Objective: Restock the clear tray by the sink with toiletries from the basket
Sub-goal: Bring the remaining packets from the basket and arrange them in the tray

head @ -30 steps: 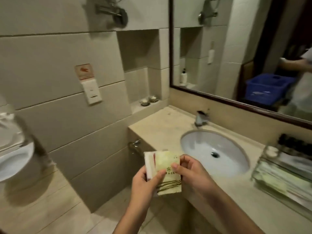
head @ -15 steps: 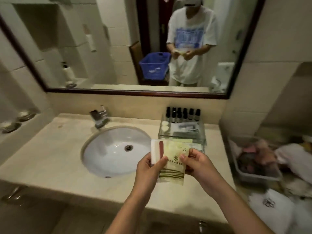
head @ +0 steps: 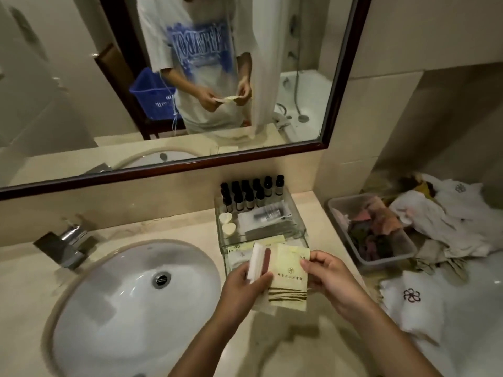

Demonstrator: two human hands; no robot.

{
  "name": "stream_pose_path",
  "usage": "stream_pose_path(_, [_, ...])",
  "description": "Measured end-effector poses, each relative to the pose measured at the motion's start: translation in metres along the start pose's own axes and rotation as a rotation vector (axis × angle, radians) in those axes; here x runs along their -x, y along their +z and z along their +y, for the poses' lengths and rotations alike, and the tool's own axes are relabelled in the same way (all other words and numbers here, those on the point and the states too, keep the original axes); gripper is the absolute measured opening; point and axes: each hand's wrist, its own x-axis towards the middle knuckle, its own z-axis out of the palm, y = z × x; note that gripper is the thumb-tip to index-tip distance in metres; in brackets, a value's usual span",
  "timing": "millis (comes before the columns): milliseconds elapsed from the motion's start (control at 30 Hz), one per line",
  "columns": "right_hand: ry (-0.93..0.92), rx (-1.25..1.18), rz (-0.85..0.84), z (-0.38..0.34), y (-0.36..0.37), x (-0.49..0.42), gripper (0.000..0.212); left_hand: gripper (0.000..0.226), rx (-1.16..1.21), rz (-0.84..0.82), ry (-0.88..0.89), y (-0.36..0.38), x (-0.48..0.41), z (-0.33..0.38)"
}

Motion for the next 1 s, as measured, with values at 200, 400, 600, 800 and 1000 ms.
stream_pose_path(200, [0.179,-0.216,0.375,0.033,-0.003,-0.02,0.012,0.011,0.078,0.2,-0.094,-0.063,-0.036,-0.013])
stream_pose_path(400, [0.265,-0.2,0.528,0.054,-0.033,-0.028,0.005,0.012,0.127,0.333,-0.17,-0.095,-0.062,-0.025])
stream_pose_path(600, [0.331,-0.23,0.511,0.066,-0.03,-0.048,0.007,0.007,0.07,0.28,-0.206,-0.094,-0.072,-0.035])
stream_pose_path(800, [0.39,-0.182,0.418,0.071,-0.003,-0.073,0.004,0.014,0.068,0.295,-0.297,-0.092,-0.065,-0.052])
stream_pose_path(1000, [0.384,-0.09,0.367,0.088,0.029,-0.09,0.01,0.02,0.071,0.324,-0.363,-0.085,-0.061,-0.07])
